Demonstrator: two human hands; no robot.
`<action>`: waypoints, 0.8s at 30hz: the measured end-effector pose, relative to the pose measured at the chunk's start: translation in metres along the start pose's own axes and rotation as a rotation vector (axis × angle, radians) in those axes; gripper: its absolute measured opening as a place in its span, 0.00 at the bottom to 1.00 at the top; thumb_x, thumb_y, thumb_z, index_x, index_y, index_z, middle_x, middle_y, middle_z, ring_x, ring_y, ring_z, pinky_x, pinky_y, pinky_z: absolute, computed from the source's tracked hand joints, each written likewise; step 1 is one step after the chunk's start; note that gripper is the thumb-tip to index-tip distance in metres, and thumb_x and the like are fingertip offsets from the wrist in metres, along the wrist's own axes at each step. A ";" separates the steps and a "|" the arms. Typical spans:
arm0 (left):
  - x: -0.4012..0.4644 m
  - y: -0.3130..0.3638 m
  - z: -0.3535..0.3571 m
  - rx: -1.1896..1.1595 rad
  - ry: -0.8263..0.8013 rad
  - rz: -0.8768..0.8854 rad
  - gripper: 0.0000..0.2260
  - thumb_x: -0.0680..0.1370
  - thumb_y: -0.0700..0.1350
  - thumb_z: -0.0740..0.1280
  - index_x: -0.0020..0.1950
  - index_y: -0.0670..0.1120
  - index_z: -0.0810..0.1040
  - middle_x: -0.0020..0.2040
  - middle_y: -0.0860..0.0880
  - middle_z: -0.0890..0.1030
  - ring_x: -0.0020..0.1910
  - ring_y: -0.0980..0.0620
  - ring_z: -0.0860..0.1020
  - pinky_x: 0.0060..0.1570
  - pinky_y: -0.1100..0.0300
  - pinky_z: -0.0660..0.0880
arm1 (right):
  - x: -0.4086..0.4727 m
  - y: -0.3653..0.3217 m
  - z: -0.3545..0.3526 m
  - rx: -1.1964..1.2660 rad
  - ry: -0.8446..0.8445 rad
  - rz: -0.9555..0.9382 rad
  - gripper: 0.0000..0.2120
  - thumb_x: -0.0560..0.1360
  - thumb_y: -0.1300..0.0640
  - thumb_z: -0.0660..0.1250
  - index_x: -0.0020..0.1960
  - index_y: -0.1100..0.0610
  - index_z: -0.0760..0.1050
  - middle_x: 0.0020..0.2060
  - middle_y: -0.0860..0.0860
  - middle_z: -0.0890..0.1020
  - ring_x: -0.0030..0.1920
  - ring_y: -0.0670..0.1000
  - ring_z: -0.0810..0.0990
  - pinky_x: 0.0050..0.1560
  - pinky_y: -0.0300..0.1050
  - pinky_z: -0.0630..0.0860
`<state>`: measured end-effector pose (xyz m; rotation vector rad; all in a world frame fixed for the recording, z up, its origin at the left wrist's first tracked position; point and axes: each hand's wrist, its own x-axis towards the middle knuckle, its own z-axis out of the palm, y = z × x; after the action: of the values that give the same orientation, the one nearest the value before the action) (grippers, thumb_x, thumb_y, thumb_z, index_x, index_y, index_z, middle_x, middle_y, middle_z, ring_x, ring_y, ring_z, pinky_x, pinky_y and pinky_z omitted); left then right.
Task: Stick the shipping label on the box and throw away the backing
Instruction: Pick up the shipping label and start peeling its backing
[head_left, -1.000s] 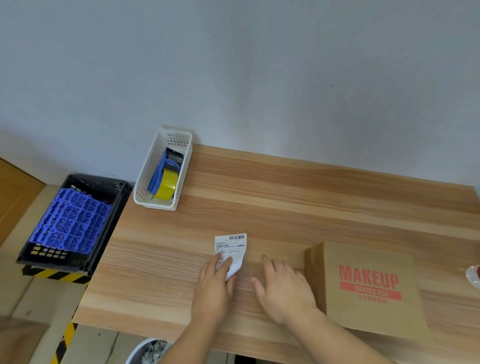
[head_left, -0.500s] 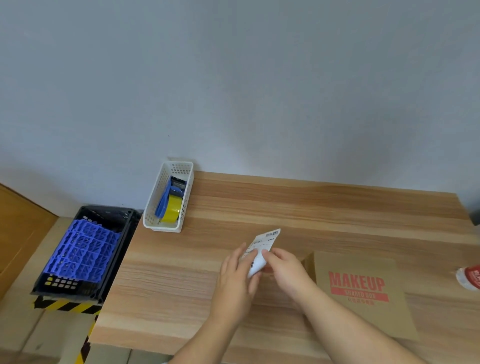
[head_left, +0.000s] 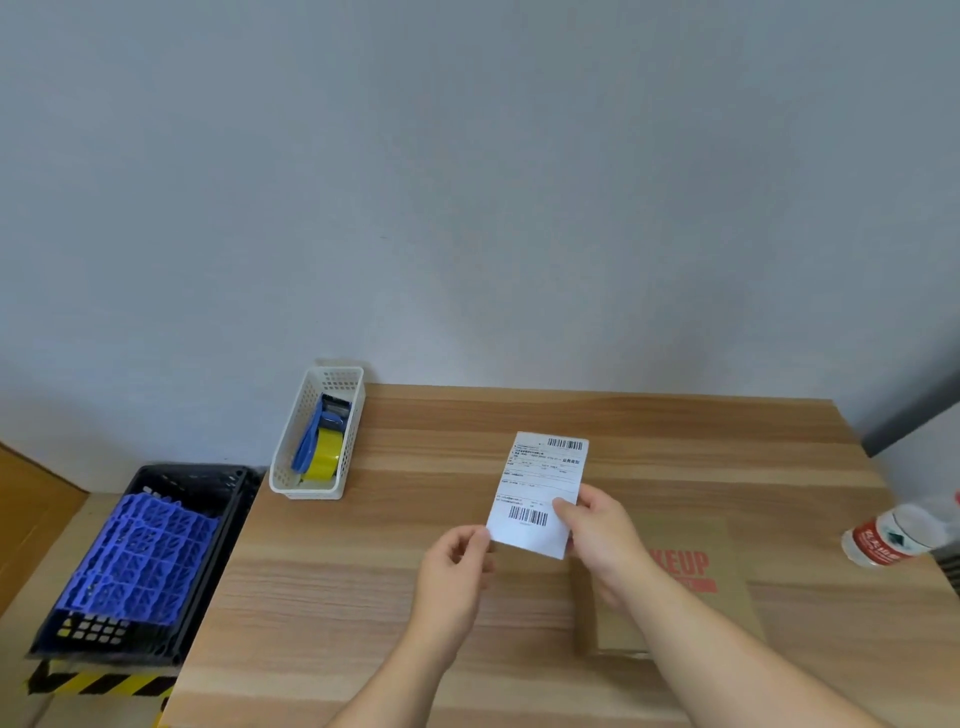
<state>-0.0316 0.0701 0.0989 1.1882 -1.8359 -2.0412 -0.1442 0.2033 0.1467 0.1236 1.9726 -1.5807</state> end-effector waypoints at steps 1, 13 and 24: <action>-0.003 0.001 0.000 -0.038 -0.012 -0.021 0.06 0.81 0.44 0.68 0.48 0.46 0.84 0.42 0.50 0.86 0.38 0.55 0.83 0.44 0.55 0.78 | -0.001 -0.001 -0.003 0.002 0.003 -0.005 0.11 0.81 0.62 0.63 0.55 0.52 0.82 0.50 0.50 0.88 0.51 0.52 0.87 0.59 0.59 0.81; -0.024 0.013 0.005 -0.327 -0.085 -0.111 0.04 0.77 0.37 0.73 0.43 0.42 0.83 0.33 0.48 0.79 0.32 0.54 0.76 0.36 0.61 0.71 | -0.020 0.009 -0.005 0.097 -0.103 -0.008 0.09 0.79 0.66 0.68 0.56 0.56 0.80 0.45 0.51 0.89 0.41 0.55 0.87 0.40 0.50 0.77; -0.033 0.018 -0.009 -0.298 -0.169 -0.153 0.08 0.77 0.35 0.70 0.40 0.45 0.83 0.36 0.47 0.82 0.33 0.54 0.79 0.39 0.61 0.75 | -0.019 0.009 -0.010 0.044 -0.115 -0.036 0.09 0.79 0.67 0.68 0.56 0.57 0.80 0.49 0.54 0.88 0.37 0.52 0.85 0.35 0.45 0.77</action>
<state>-0.0107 0.0778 0.1306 1.1332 -1.4698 -2.4620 -0.1285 0.2209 0.1498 0.0147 1.8622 -1.6184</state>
